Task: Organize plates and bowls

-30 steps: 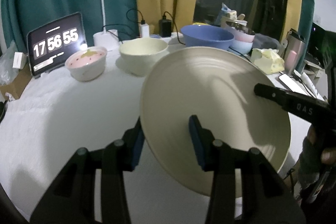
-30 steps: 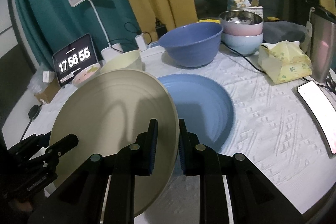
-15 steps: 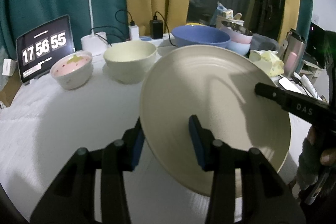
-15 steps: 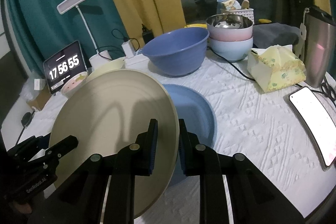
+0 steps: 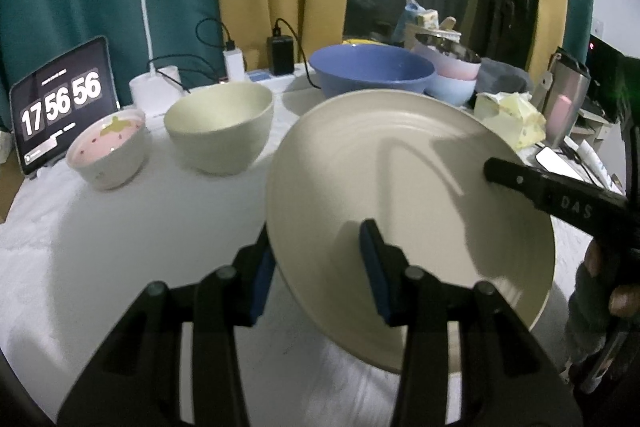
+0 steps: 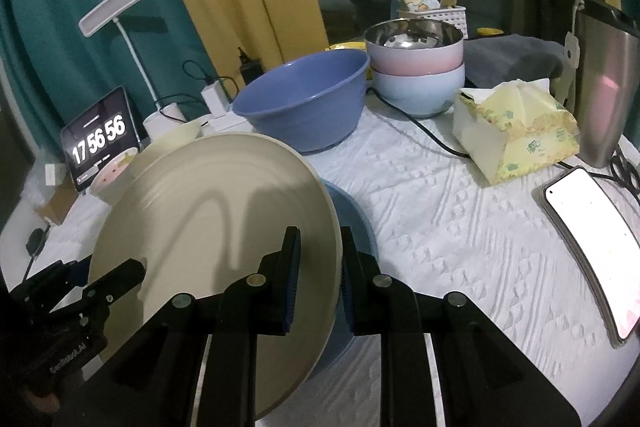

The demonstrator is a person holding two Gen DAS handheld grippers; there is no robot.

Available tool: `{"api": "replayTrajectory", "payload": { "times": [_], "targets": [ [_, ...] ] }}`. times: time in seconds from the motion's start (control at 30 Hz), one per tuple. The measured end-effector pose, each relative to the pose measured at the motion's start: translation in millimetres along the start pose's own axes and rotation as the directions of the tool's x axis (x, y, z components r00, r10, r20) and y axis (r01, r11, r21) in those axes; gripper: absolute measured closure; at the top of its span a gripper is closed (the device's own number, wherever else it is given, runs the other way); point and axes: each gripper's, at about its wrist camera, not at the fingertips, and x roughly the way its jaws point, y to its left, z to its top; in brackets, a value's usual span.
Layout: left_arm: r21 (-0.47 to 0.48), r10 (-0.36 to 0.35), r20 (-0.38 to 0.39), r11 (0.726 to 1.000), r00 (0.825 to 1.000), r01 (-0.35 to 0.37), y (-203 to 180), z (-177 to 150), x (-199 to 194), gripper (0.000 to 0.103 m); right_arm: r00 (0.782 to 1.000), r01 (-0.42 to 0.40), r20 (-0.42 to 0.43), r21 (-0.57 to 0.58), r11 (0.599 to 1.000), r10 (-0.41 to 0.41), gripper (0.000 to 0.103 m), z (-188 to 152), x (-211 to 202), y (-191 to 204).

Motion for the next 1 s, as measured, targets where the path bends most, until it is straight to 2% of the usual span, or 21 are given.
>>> {"api": "replayTrajectory", "payload": {
  "times": [0.37, 0.67, 0.87, 1.0],
  "targets": [
    [0.003, 0.015, -0.014, 1.0, 1.0, -0.015, -5, 6, 21, 0.06, 1.0, 0.01, -0.011, 0.016, 1.0, -0.01, 0.081, 5, 15, -11],
    [-0.002, 0.028, -0.065, 1.0, 0.997, -0.028, -4, 4, 37, 0.055, 1.0, 0.011, -0.027, 0.015, 1.0, -0.011, 0.079, 4, 23, -13],
    [0.003, 0.025, -0.06, 1.0, 0.998, -0.024, -5, 2, 38, 0.053, 0.999, 0.018, -0.027, 0.016, 1.0, -0.017, 0.078, 4, 21, -12],
    [0.001, 0.024, -0.066, 1.0, 0.998, -0.024, -3, 2, 38, 0.053, 1.0, 0.02, -0.02, 0.005, 1.0, -0.02, 0.072, 4, 19, -9]
  ]
}}
